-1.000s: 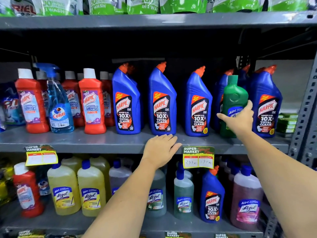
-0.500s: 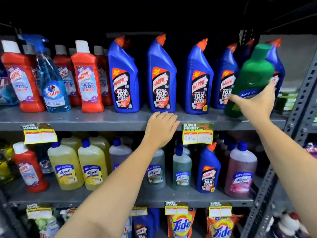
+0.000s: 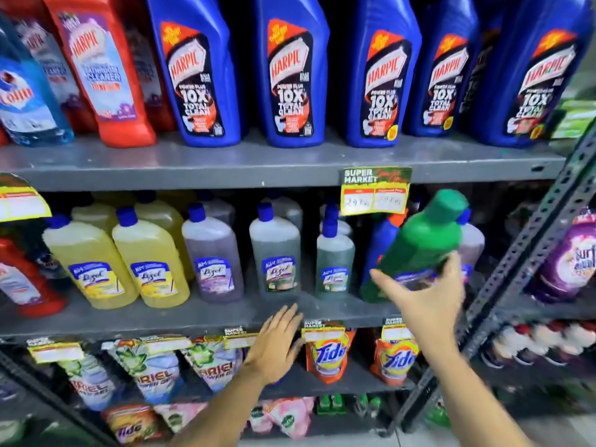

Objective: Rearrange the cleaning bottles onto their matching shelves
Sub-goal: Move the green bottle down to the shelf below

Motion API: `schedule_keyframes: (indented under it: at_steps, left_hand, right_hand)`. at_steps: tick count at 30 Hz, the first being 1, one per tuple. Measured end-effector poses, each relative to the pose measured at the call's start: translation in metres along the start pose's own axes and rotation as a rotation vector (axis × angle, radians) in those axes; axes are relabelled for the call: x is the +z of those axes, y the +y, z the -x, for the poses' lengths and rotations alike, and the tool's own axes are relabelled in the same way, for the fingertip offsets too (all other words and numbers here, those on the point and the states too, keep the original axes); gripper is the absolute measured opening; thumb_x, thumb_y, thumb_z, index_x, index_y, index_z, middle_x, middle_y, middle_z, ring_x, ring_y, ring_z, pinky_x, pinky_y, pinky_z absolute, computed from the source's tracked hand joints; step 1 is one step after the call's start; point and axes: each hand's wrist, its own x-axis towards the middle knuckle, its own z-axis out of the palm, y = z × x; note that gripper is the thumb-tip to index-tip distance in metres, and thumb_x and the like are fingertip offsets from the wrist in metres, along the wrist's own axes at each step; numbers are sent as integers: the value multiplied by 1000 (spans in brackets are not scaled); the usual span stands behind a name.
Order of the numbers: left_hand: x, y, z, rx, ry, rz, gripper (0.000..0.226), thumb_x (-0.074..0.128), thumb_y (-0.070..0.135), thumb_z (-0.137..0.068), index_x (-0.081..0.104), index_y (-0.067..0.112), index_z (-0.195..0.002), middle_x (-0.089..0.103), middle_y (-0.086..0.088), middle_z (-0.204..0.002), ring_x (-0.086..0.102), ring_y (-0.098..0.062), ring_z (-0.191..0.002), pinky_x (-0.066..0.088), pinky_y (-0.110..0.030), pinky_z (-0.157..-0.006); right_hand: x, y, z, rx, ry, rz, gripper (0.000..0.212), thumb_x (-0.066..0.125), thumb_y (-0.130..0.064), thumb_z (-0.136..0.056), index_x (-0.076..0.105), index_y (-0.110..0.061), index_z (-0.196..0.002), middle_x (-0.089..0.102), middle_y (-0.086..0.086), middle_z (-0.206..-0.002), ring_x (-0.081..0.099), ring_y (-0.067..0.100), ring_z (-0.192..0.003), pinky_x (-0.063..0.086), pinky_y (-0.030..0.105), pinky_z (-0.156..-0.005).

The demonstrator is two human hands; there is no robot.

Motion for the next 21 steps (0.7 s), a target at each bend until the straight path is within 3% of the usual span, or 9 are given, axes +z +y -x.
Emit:
schedule_keyframes:
  at_steps: [2,5,12,18,21]
  left_hand:
    - [11,-4,0,4,-74,-29,89,-11,66,-83,20,14,-149,8,-1,-158,7,-22,-146,2,-39,-117]
    - [16,-7,-3,-1,-66,-88,74,7,58,-91,18,14,-150,6,-2,-158,5,-23,-146,-8,-44,-112]
    - [21,-12,-5,5,-32,-78,71,13,54,-92,18,13,-150,12,-3,-159,5,-19,-146,-4,-44,-114]
    - [27,-15,-2,27,-22,-114,66,41,41,-97,15,13,-151,12,-5,-159,4,-21,-146,2,-46,-116]
    - [28,-15,-1,24,-15,-119,66,41,40,-97,14,14,-151,10,-4,-160,2,-21,-146,3,-45,-118]
  right_hand:
    - [27,25,19,91,-47,41,88,96,-23,-51,51,-11,-125,64,3,-117,63,16,-106,51,37,-95]
    - [63,52,36,195,-112,108,96,95,-31,-50,46,-12,-131,62,2,-123,60,20,-112,47,34,-98]
    - [102,93,39,255,-244,186,92,94,-30,-55,44,-14,-130,55,0,-121,56,17,-113,44,27,-96]
    - [112,102,40,214,-266,297,96,90,-37,-62,35,-14,-137,48,7,-130,54,26,-117,47,37,-93]
    - [110,104,43,222,-282,281,96,89,-39,-63,33,-15,-137,47,7,-128,53,24,-116,47,36,-94]
